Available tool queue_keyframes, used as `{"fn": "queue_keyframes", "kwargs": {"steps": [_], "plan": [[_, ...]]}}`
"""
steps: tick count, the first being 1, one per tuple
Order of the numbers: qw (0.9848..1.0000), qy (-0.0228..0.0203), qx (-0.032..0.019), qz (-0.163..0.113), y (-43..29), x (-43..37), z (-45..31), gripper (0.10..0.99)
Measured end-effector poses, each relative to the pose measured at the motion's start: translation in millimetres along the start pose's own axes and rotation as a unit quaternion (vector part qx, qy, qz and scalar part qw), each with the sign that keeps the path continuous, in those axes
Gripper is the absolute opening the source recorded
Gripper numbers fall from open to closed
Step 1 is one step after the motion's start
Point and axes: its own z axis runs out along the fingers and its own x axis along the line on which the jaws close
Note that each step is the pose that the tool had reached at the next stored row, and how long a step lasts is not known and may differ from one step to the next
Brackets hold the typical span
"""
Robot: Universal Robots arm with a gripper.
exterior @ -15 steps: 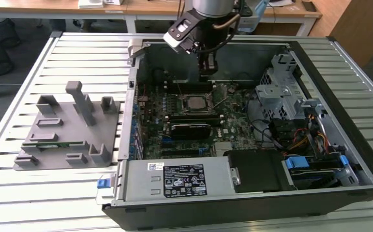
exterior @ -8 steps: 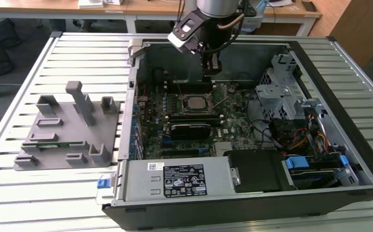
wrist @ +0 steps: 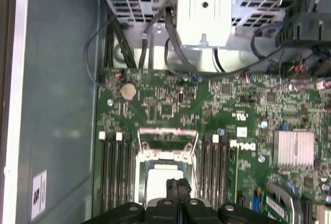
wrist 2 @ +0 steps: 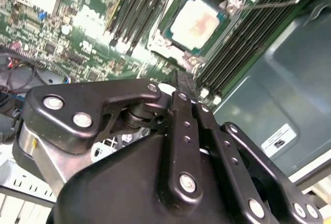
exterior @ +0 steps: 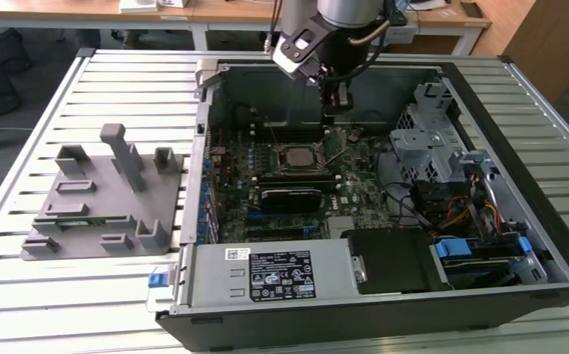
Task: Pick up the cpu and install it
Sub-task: 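Close the cpu cover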
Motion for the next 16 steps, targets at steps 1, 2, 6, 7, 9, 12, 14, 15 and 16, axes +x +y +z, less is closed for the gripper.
{"fn": "queue_keyframes", "kwargs": {"steps": [1, 2, 6, 7, 9, 12, 14, 15, 16], "plan": [[1.0000, 0.0001, 0.0002, 0.000, 2.5, 0.1, 0.3, 0.106], [1.0000, 0.0000, 0.0005, 0.000, 5.2, 0.1, 0.7, 0.106], [1.0000, 0.0000, 0.0014, 0.000, 9.9, 0.1, 4.2, 0.106], [1.0000, 0.0000, 0.0014, 0.000, 9.9, -0.1, 5.4, 0.106], [1.0000, 0.0000, 0.0014, 0.000, 9.9, -0.3, 8.2, 0.106], [1.0000, -0.0001, 0.0015, 0.000, 10.3, -0.4, 13.7, 0.106], [1.0000, 0.0000, 0.0028, 0.000, 15.2, -0.4, 16.5, 0.106], [1.0000, 0.0000, 0.0033, 0.000, 18.0, -0.5, 17.3, 0.106], [1.0000, 0.0000, 0.0035, 0.000, 20.7, -0.5, 17.8, 0.106]]}}
